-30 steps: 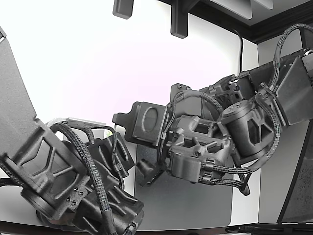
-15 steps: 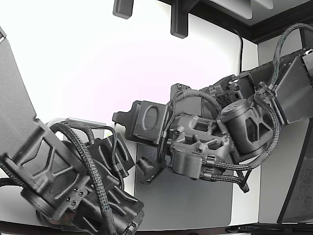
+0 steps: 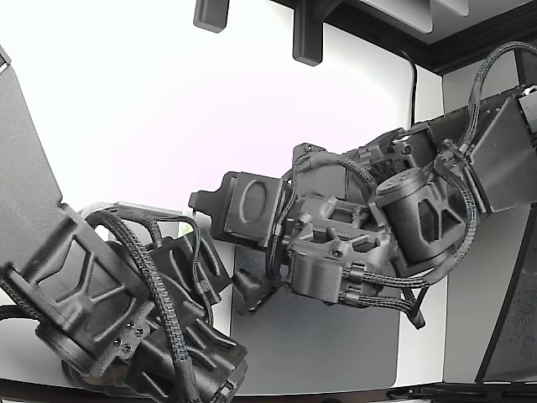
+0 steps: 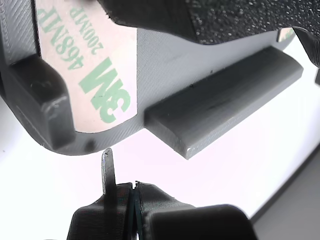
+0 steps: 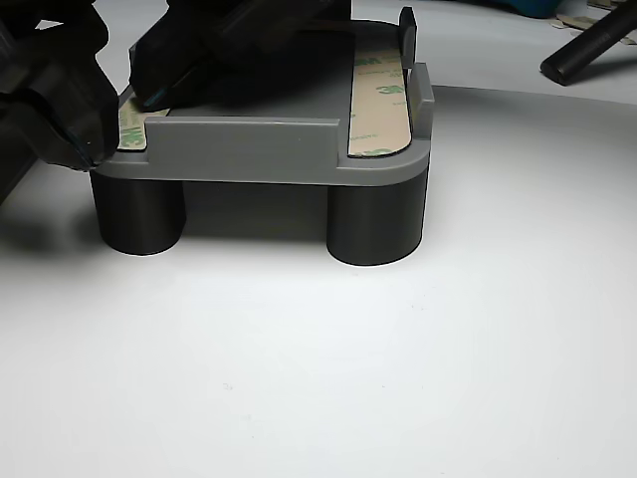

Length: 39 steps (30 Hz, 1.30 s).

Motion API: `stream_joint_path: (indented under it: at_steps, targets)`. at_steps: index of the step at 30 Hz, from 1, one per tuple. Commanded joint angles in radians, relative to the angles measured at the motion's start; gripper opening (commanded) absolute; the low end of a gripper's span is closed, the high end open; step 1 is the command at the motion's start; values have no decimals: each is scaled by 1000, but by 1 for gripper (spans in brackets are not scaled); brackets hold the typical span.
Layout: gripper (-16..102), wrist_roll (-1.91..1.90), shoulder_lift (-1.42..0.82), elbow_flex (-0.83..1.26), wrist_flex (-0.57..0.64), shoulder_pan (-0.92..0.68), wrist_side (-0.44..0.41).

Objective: Peel off protective film from adhesive tape.

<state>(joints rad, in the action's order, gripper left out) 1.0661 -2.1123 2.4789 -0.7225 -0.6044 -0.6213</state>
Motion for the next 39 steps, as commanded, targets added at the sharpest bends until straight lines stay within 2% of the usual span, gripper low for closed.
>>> stream_joint_path:
  at_steps: [1, 39]
  targets:
    - [-10, 2, -11, -34, 6, 15, 0]
    - [-10, -6, 18, -44, 14, 11, -3]
